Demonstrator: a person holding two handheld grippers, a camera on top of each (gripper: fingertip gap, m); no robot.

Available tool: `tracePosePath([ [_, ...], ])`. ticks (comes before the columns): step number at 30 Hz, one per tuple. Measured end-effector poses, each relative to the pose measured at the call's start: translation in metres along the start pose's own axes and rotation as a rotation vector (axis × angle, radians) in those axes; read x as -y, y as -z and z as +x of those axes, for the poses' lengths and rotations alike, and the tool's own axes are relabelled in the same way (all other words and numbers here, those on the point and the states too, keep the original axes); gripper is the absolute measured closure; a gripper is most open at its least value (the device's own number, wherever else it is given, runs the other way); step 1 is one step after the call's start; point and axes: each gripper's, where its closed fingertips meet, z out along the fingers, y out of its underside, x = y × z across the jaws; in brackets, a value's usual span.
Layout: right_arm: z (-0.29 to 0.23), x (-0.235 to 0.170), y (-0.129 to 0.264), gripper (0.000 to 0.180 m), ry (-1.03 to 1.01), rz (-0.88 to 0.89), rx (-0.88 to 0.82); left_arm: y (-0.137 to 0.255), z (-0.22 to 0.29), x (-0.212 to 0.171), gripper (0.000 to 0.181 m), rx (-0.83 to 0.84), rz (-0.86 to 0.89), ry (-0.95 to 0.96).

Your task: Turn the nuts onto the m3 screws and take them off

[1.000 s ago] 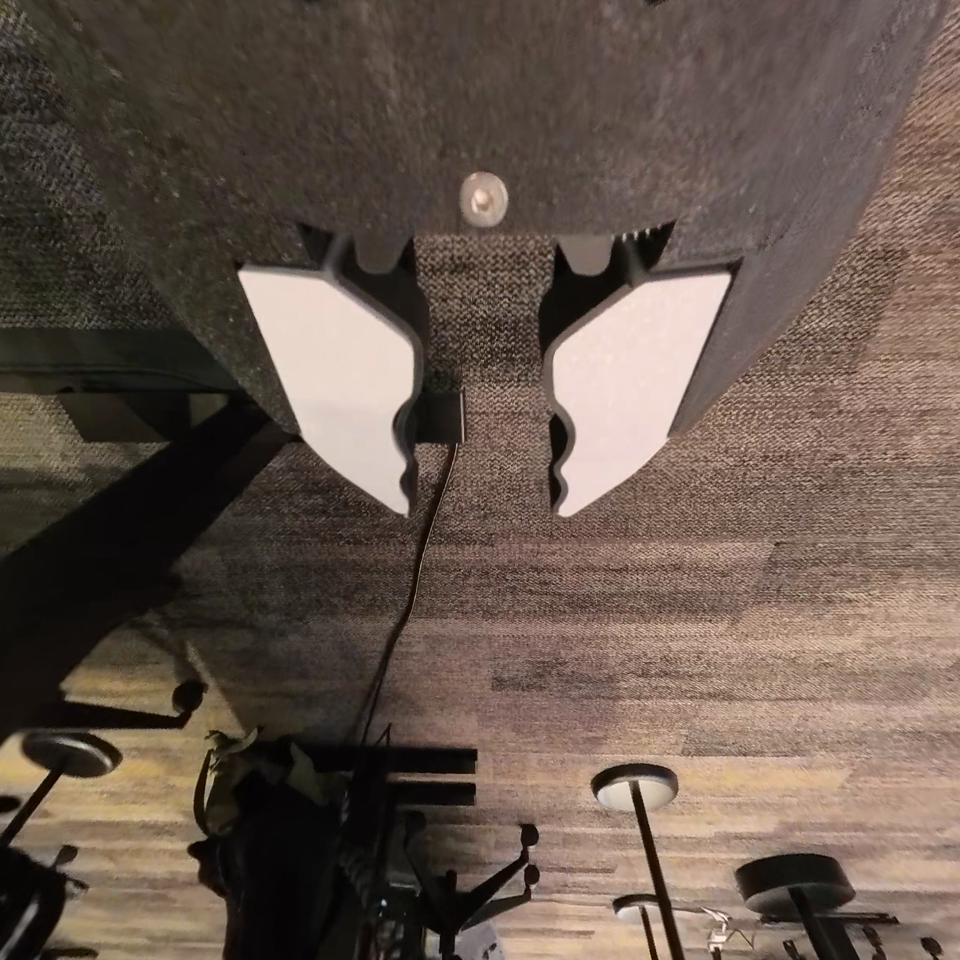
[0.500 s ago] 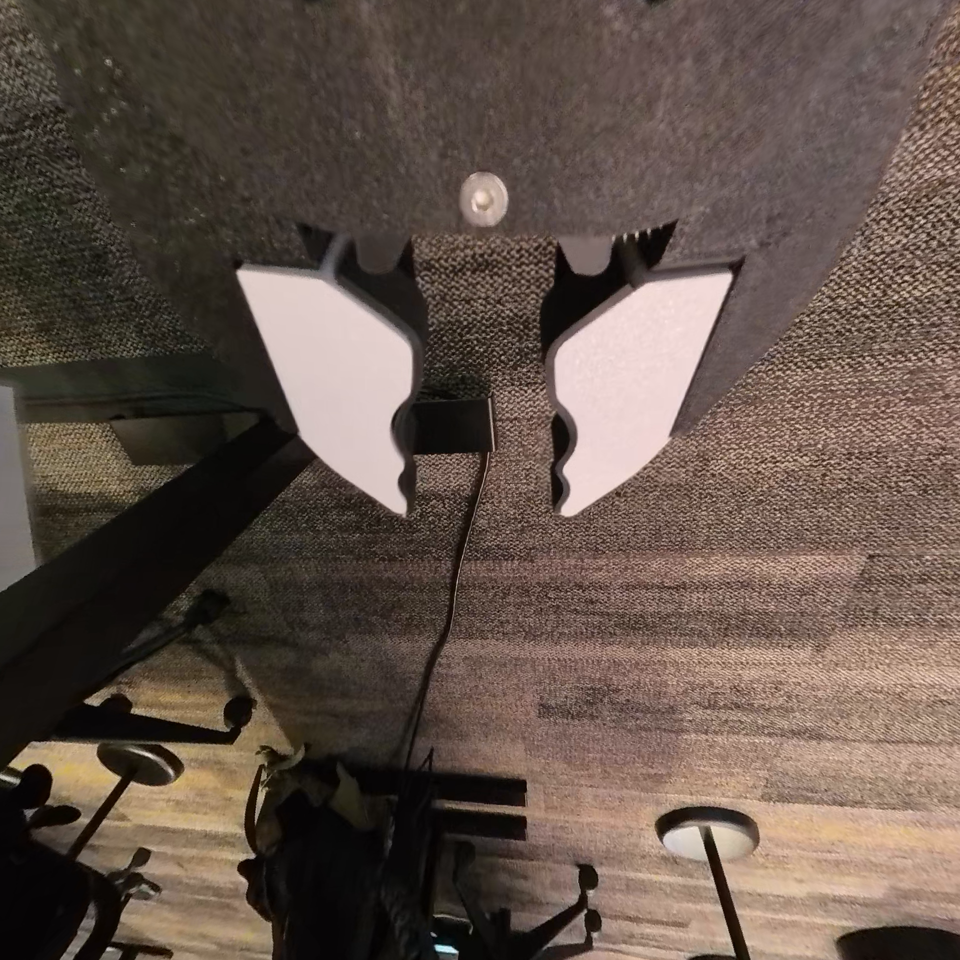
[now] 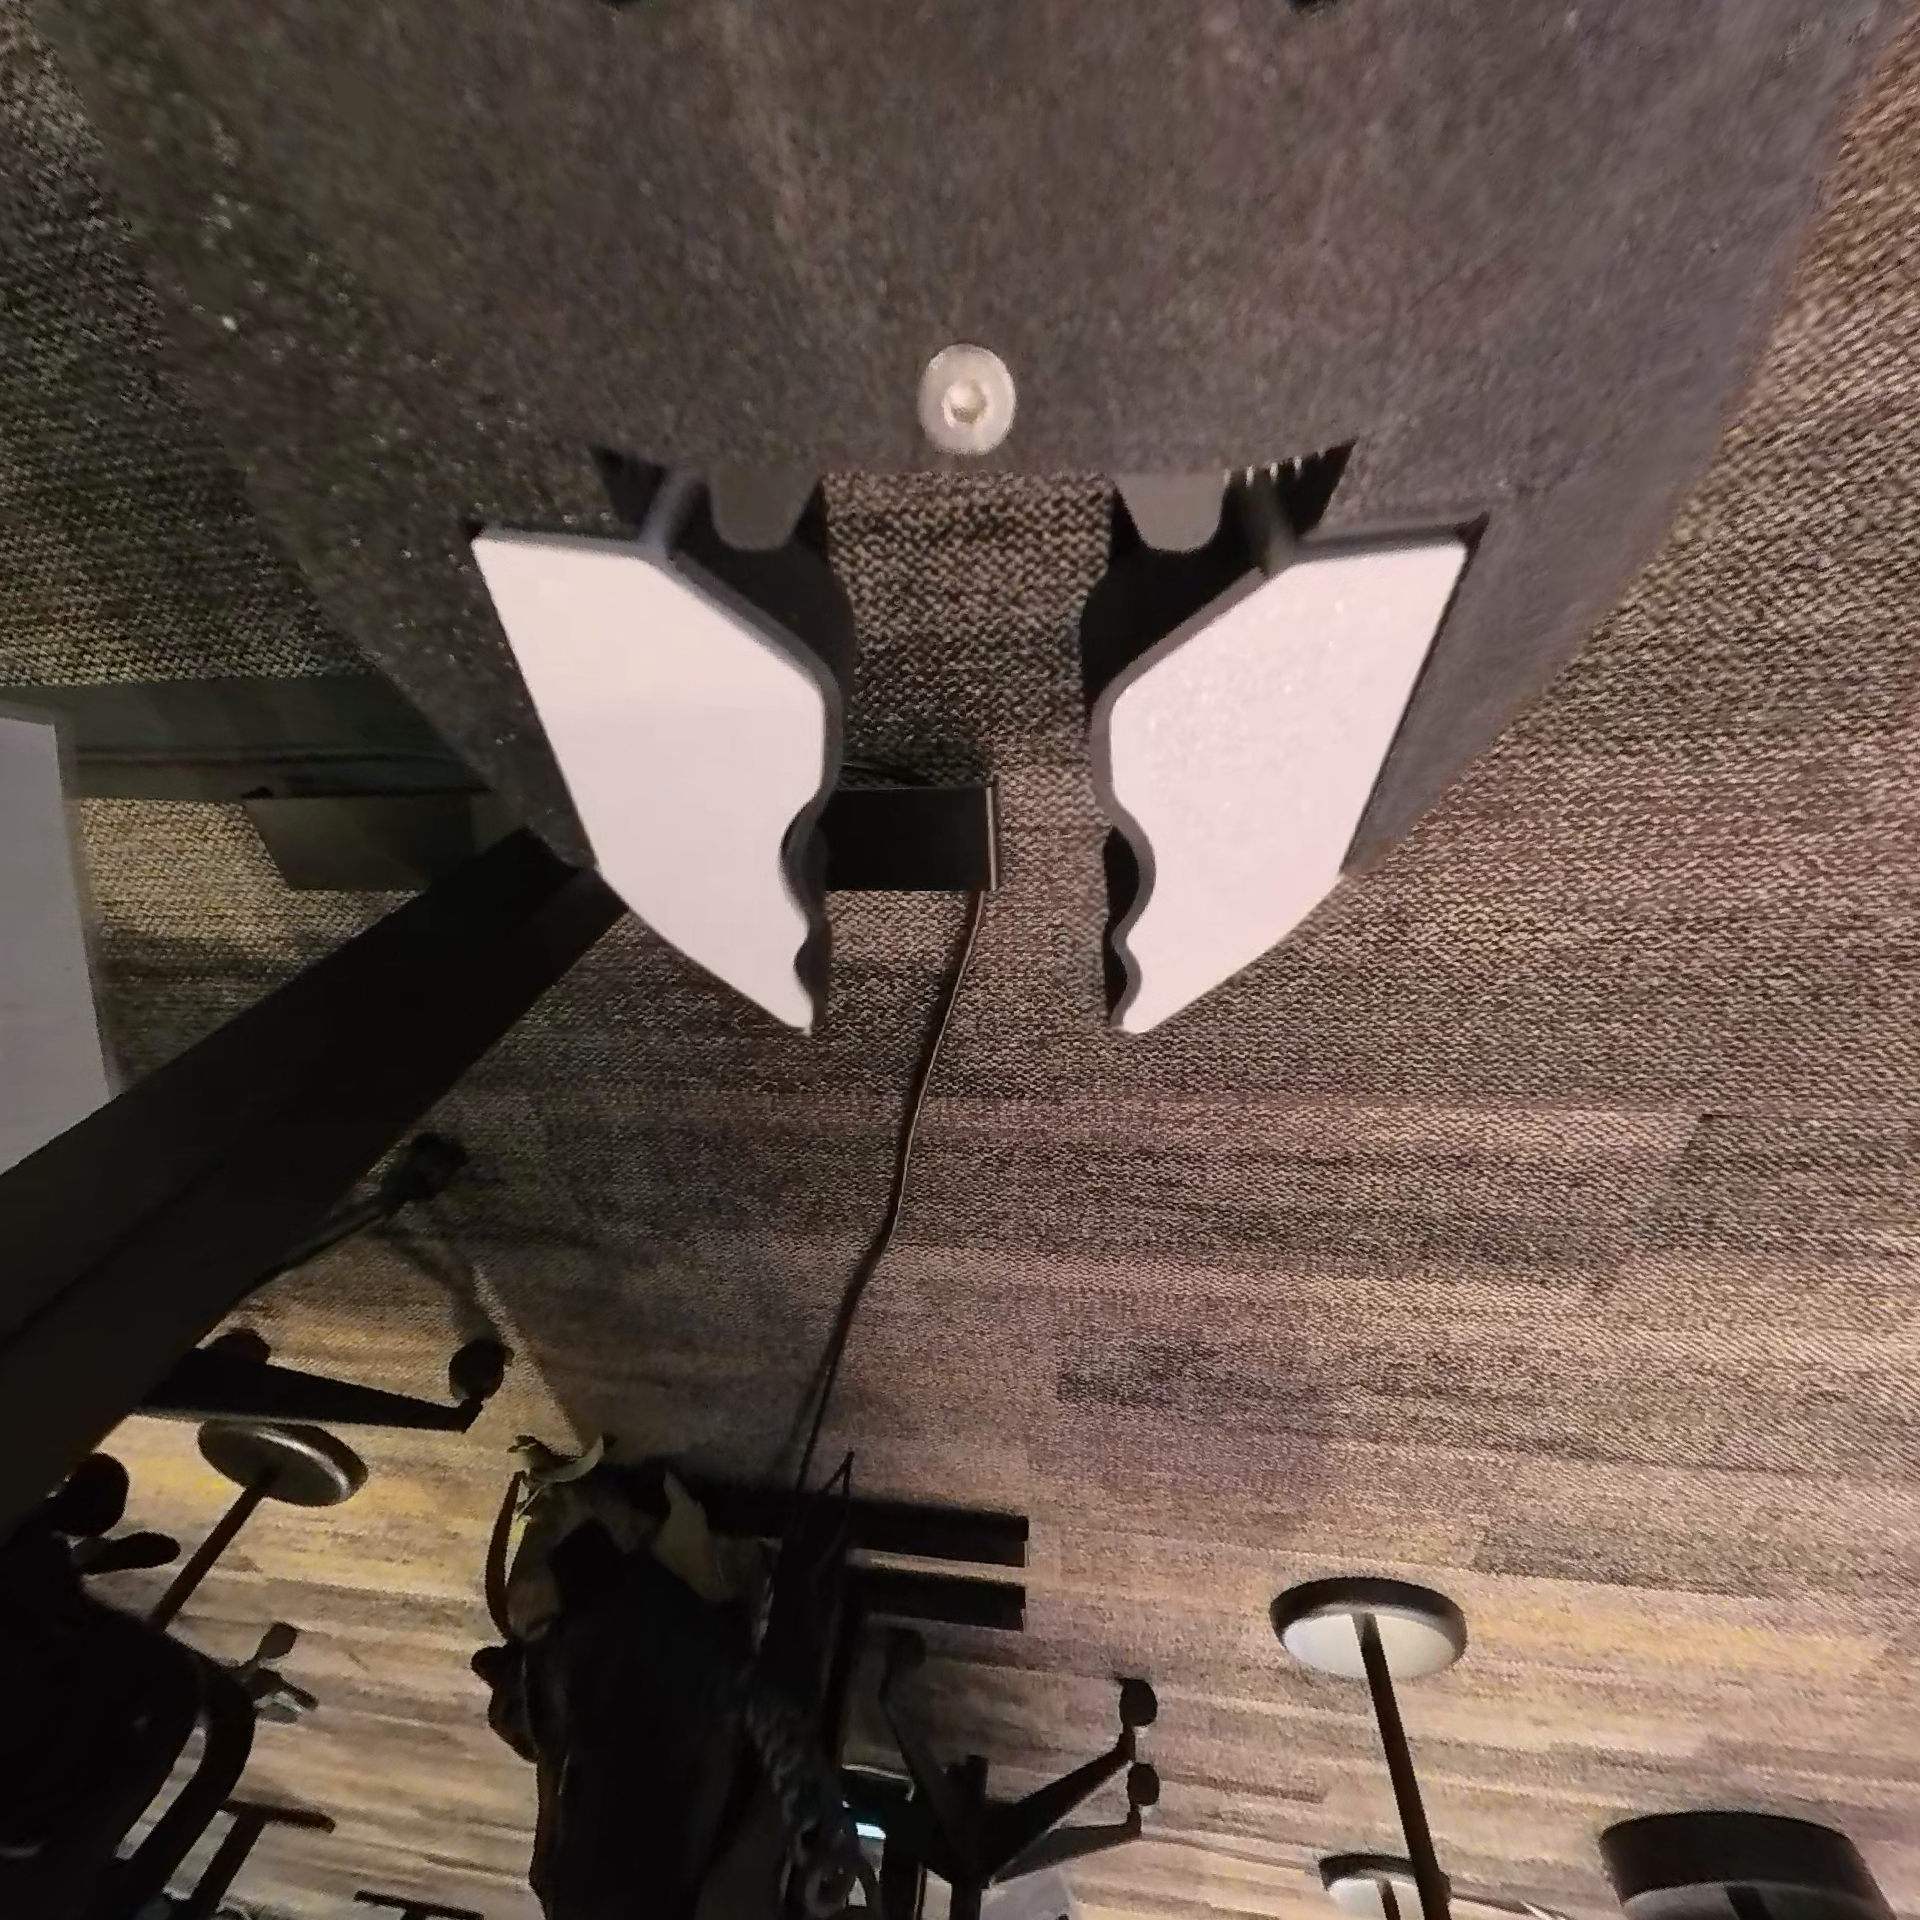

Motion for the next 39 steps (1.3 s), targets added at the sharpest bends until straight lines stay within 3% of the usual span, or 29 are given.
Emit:
tracePosePath([
  [25, -0.008, -0.013, -0.018, 0.138, -0.126, -0.062, -0.087, -0.013, 0.016, -0.012, 0.165, -0.016, -0.059, 0.017],
  [39, -0.002, -0.011, -0.015, 0.139, -0.09, -0.07, -0.113, -0.005, 0.019, -0.007, 0.165, -0.014, -0.045, -0.003],
])
